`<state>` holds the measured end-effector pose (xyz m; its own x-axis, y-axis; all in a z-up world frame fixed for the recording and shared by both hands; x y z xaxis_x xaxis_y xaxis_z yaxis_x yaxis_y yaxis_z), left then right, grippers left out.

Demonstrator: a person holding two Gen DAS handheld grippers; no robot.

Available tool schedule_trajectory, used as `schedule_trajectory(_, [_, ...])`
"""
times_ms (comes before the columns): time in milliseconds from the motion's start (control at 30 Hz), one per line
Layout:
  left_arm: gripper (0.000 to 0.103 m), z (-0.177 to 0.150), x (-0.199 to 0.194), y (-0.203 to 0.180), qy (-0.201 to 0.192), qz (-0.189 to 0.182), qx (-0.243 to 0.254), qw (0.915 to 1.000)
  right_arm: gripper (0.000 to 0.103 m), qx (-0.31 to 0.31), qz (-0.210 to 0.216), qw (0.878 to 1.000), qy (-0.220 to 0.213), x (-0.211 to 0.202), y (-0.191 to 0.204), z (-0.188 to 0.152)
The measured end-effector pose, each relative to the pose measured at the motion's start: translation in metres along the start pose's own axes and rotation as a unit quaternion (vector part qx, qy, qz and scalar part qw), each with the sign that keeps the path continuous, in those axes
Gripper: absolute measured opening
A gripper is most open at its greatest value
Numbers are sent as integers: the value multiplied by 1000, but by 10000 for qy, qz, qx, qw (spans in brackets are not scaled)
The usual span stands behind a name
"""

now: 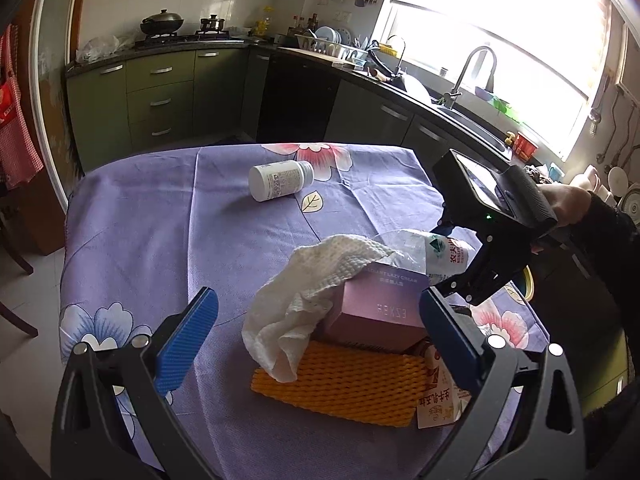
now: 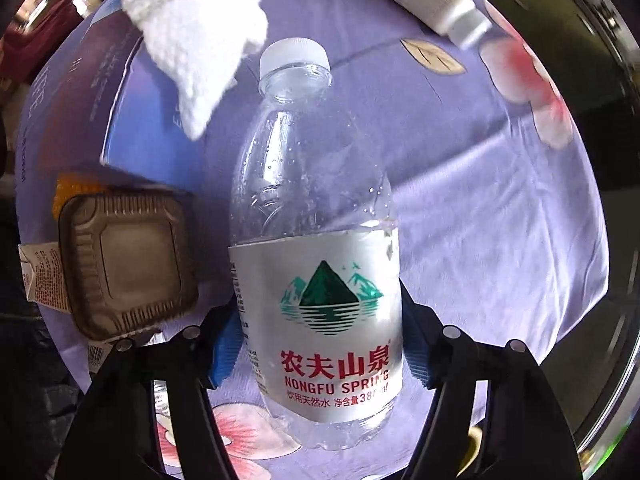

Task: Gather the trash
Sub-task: 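Carry the water bottle with the right gripper over the bin and release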

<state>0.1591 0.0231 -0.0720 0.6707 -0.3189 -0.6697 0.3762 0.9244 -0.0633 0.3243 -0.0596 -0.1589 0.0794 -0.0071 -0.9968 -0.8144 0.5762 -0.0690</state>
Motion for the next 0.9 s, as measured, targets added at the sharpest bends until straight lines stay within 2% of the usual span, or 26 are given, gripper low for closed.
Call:
schedule_trajectory(167, [96, 0, -7, -7, -64, -2, 98, 9999, 66, 498, 40, 9987, -141, -3, -16, -14])
schedule_trajectory(300, [96, -2, -14, -13, -119, -21, 132, 9998, 66, 1005, -23, 9934, -554, -17, -30, -32])
schedule_trajectory(500, [96, -4, -22, -23, -150, -6, 237, 9996, 65, 1740, -70, 9774, -1200, -48, -39, -73])
schedule_trajectory(700, [96, -4, -31, -36, -238, -39, 368, 9990, 65, 2471, 190, 9518, -1806, -84, -38, -127])
schedule_trajectory(900, [96, -2, -37, -52, -277, -79, 561, 9980, 65, 3716, -26, 9075, -1960, -107, -63, -220])
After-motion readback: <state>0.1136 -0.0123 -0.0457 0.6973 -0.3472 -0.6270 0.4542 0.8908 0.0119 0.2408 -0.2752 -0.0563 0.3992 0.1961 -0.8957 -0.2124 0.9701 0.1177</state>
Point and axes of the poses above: each gripper's, at about its wrist camera, not at the fingertips, and x roughly the way its jaws point, y to its left, z to its top, the point moved 4 cm from there along x, roughly the way its jaws point, and after that the axes turned 13 degrees about x, right-handed, at the moved point
